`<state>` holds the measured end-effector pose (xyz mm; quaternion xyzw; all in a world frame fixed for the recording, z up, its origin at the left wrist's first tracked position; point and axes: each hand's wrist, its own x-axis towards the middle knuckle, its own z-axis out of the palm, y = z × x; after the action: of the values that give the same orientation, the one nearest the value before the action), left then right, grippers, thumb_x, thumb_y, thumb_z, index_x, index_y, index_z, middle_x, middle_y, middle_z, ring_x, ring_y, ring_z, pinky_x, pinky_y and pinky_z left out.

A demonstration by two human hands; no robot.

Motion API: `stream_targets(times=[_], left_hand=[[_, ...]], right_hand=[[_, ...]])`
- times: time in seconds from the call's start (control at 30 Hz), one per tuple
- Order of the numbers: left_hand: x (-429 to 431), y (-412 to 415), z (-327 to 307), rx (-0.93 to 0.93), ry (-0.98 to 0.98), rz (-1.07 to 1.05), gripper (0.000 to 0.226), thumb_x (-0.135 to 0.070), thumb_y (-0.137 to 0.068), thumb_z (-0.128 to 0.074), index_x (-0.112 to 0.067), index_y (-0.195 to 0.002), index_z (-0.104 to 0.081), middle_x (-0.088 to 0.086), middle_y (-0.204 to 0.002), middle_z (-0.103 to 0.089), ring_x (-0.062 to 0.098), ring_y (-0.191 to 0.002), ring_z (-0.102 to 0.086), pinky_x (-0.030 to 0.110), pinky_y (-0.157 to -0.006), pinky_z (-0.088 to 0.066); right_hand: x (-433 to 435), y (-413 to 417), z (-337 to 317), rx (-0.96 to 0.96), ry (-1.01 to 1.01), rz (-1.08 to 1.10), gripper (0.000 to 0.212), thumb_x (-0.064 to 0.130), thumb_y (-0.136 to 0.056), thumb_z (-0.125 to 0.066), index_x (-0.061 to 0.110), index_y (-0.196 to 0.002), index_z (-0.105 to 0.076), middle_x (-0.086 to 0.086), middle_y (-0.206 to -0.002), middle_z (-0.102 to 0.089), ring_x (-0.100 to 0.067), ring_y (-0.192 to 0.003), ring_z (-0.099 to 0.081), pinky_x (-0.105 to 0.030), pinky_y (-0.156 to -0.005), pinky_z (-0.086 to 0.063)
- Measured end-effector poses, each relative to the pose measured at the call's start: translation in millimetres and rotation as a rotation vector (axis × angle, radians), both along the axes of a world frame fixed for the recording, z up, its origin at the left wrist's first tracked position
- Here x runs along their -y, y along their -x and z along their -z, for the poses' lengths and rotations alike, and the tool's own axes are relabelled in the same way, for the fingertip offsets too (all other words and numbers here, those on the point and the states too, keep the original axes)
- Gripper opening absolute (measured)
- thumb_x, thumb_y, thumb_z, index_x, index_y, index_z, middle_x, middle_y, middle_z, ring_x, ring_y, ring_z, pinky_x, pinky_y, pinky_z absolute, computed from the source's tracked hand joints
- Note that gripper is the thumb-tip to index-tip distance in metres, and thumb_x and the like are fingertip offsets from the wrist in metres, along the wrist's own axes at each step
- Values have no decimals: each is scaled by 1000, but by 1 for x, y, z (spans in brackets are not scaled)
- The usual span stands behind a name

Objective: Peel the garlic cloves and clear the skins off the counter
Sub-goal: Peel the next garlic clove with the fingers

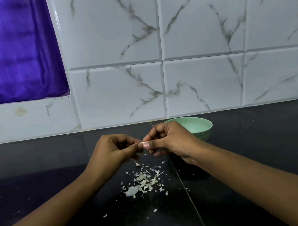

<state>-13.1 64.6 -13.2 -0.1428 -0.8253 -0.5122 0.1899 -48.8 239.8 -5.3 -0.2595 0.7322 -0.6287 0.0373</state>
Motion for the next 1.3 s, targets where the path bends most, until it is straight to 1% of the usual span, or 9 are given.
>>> stream_targets(times=[0.1, 0.2, 0.43, 0.63, 0.8, 0.93, 1.07, 1.2, 1.3], left_hand=[[-1, 0, 0, 28, -94, 8, 7, -11, -81, -71, -14, -75, -73, 5, -70, -73, 18, -64, -71, 33, -64, -52], [-2, 0, 0, 35, -128, -2, 9, -9, -81, -70, -12, -73, -72, 7, -68, -73, 16, -58, -68, 34, -64, -52], [-5, -1, 1, 65, -212, 21, 23, -2, -81, -69, -13, -62, -73, 7, -62, -70, 12, -50, -62, 25, -54, -51], [-7, -2, 2, 81, -220, 21, 16, -1, -84, -65, -7, -70, -68, 4, -58, -67, 11, -44, -54, 27, -51, -51], [-8, -1, 2, 135, -243, 27, 16, -3, -86, -63, -8, -71, -66, 3, -58, -66, 11, -42, -53, 27, -49, -50], [-8, 0, 3, 148, -255, 18, 17, -3, -87, -62, -7, -71, -65, 3, -59, -65, 12, -41, -53, 24, -47, -50], [-7, 1, 3, 151, -256, 11, 19, -1, -86, -63, -8, -69, -66, 4, -58, -64, 13, -42, -53, 24, -47, -50], [-9, 1, 4, 154, -241, 19, 20, -1, -86, -64, -9, -68, -65, 3, -57, -64, 12, -41, -53, 25, -45, -49], [-7, 2, 2, 162, -231, -2, 19, -3, -88, -62, -9, -70, -64, 3, -58, -62, 15, -41, -54, 25, -45, -49]], right_hand=[[2, -1, 0, -8, 34, -7, 9, 2, -76, -74, 5, -81, -67, -6, -70, -70, -9, -60, -65, -21, -61, -56], [4, -2, 1, 73, 99, -31, 7, 1, -78, -72, 4, -81, -66, -7, -69, -70, -10, -58, -67, -18, -54, -55], [3, -4, -3, 285, 184, -102, 9, 0, -82, -66, 6, -76, -65, -9, -67, -69, -11, -55, -66, -20, -52, -56], [3, -6, -5, 345, 181, -158, 12, -2, -87, -59, 6, -79, -62, -9, -66, -68, -12, -53, -65, -21, -52, -56], [4, -7, -2, 336, 182, -193, 9, -1, -90, -56, 8, -88, -58, -11, -71, -66, -14, -56, -65, -27, -56, -58], [3, -6, -3, 302, 172, -181, 6, 1, -87, -61, 7, -88, -61, -11, -74, -68, -12, -59, -67, -21, -54, -56], [4, -7, -2, 199, 119, -129, 13, -3, -80, -68, 6, -85, -61, -7, -70, -68, -12, -60, -67, -20, -52, -55], [3, -6, -3, 164, 53, -88, 5, 9, -85, -67, 9, -81, -63, -8, -71, -69, -13, -59, -67, -23, -53, -56], [-1, -5, -4, 246, 39, -117, 13, 19, -91, -61, 10, -82, -64, -6, -72, -70, -13, -59, -66, -25, -53, -56]])
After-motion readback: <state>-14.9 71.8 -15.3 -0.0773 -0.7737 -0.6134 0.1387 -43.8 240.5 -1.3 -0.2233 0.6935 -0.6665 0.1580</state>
